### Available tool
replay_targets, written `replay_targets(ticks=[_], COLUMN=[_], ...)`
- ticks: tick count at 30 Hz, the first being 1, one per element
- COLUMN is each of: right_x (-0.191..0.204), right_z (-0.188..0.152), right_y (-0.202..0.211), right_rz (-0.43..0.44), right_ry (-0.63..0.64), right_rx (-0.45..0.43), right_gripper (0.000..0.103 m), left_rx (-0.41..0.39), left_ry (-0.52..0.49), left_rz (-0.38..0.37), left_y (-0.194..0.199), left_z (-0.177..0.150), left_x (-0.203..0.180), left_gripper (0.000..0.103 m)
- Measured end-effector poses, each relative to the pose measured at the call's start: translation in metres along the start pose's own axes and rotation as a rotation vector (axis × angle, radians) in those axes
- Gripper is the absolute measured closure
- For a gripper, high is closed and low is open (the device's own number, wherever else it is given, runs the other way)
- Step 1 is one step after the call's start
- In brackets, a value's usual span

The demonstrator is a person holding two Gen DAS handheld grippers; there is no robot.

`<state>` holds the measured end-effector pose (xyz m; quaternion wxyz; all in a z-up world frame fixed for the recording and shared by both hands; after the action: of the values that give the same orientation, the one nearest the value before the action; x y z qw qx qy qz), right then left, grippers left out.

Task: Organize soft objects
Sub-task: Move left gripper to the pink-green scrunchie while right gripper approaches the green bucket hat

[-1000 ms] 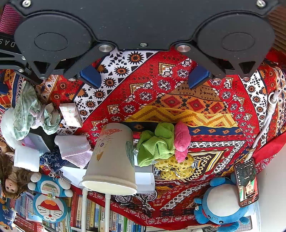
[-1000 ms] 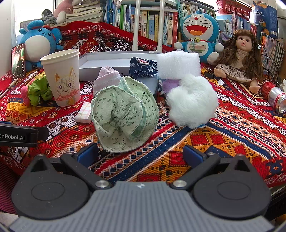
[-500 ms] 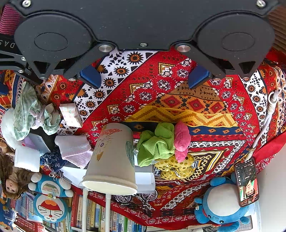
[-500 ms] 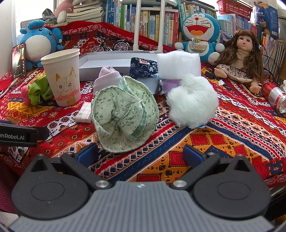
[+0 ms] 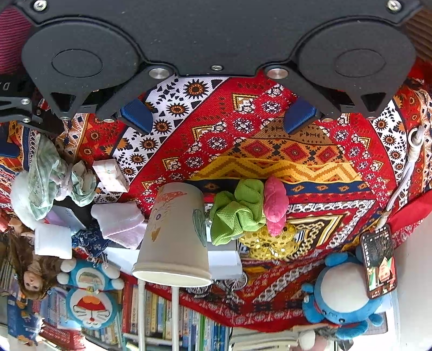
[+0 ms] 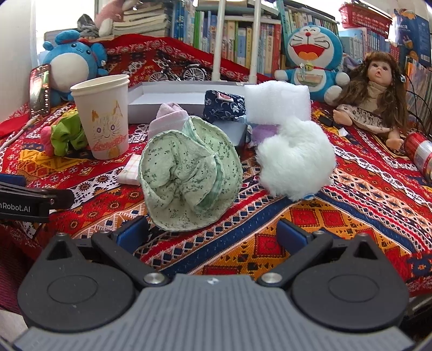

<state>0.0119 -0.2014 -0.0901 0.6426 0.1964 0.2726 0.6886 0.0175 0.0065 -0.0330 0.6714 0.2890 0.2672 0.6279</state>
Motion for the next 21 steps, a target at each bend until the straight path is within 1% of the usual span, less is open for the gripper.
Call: replay_targets(ticks=[3, 8, 11, 15, 21], right_x=[-0.003, 0.000, 0.000, 0.000, -0.001], right_z=[0.000, -0.002, -0.002, 0.002, 0.016], right_y=[0.000, 0.002, 0.005, 0.014, 0.025], right_rz=[0.026, 0.015, 0.017, 0.034, 0.051], right_ry=[0.020, 0.022, 0.017, 0.015, -0.005], right_rx=[0.002, -0.022, -0.038, -0.105, -0.184], right_gripper=[0.000, 0.000, 0.000, 0.002, 0.004], left_rx=[-0.032, -0.036, -0.058, -0.113, -0.147], left_ry=[-0.005, 0.008, 0.035, 0.075, 0.118], left_rz=[-0.007, -0.001, 0.009, 0.009, 0.014], left_y=[0.001, 0.002, 0.005, 0.012, 0.011], left_z=[-0.003, 0.000, 0.005, 0.017, 0.038], left_x=[0.001, 0.004, 0.009, 0.019, 0.033], left_gripper=[0.000, 0.000, 0.000, 0.000, 0.000])
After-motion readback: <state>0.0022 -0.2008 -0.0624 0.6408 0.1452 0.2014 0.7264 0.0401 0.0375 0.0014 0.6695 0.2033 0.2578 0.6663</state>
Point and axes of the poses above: each gripper's, at about its wrist camera, not at the fingertips, and y roughly against the way its jaws point, x to its left, z to its top, the point moved 4 cm from there along -y, roughly the way its jaws point, and after that the axes turned 6 degrees about x, right-handed, at the moved point
